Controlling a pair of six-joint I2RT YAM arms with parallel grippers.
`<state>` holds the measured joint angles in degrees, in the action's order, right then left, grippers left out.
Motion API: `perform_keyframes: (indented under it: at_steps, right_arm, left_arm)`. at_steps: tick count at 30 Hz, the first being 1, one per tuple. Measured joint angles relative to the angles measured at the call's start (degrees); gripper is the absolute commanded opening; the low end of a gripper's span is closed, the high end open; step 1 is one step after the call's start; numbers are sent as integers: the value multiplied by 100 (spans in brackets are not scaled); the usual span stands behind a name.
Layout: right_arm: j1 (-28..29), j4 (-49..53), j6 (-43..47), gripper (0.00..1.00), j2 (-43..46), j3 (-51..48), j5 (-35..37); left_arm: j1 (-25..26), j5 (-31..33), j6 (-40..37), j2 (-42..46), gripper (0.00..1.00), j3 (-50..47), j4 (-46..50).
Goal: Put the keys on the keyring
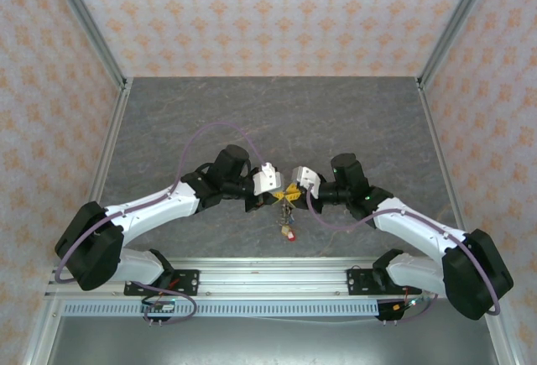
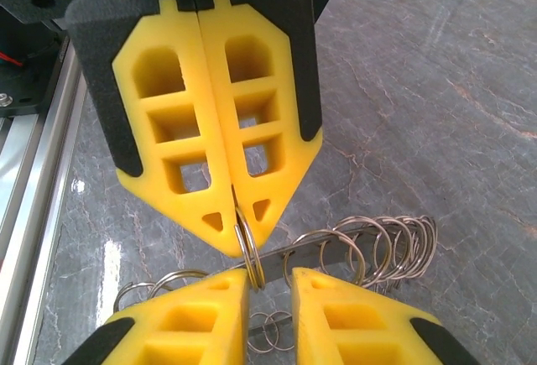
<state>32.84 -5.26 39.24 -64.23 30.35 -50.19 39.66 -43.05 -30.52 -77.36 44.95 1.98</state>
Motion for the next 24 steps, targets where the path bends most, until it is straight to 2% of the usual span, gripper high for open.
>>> perform_keyframes:
  at_steps: [2, 10, 14, 18, 21, 24]
  right_arm:
    - [0, -2, 0, 19, 0, 0, -9]
    - [0, 177, 7, 2, 0, 81, -131]
    - [0, 195, 2, 0, 0, 81, -131]
    - [0, 173, -42, 0, 0, 81, -140]
    - [0, 153, -114, 0, 0, 79, -151]
    - [0, 129, -186, 0, 0, 79, -151]
  left_arm:
    - [0, 0, -2, 0, 0, 2, 9]
    - [0, 7, -13, 0, 0, 28, 52]
    - [0, 4, -81, 0, 7, 33, 85]
    - [0, 2, -98, 0, 10, 35, 83]
    - [0, 0, -105, -4, 10, 37, 85]
    - [0, 2, -98, -7, 3, 39, 85]
